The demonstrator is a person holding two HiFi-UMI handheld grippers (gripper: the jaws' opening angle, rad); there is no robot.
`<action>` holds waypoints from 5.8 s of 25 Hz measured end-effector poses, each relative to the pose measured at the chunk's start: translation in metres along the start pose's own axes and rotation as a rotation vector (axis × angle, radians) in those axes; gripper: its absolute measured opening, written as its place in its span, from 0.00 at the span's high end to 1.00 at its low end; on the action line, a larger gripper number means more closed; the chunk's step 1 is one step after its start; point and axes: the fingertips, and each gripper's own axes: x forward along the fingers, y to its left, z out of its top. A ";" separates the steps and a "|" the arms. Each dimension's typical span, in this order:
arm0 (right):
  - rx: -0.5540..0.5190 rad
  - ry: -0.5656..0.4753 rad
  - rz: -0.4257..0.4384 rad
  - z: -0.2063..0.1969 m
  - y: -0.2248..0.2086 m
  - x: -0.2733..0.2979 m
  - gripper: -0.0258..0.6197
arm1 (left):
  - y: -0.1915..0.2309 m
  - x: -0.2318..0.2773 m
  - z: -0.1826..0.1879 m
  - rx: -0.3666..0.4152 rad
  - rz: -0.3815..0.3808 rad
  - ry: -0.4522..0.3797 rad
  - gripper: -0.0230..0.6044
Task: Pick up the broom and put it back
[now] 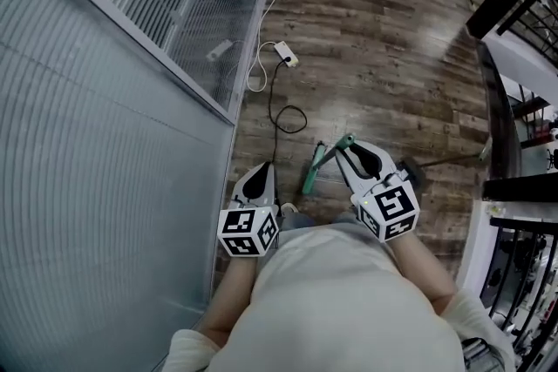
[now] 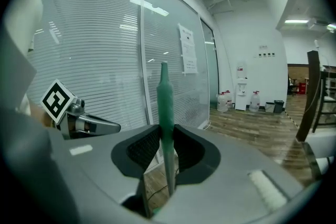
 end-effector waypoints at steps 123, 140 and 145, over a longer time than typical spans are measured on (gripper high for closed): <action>-0.118 0.410 0.540 -0.128 0.195 0.578 0.82 | 0.347 0.042 -0.071 -0.476 0.622 -0.068 0.95; -0.081 0.422 0.494 -0.134 0.190 0.588 0.81 | 0.351 0.037 -0.073 -0.479 0.616 -0.061 0.95; -0.083 0.426 0.498 -0.137 0.191 0.583 0.79 | 0.347 0.037 -0.073 -0.477 0.612 -0.060 0.95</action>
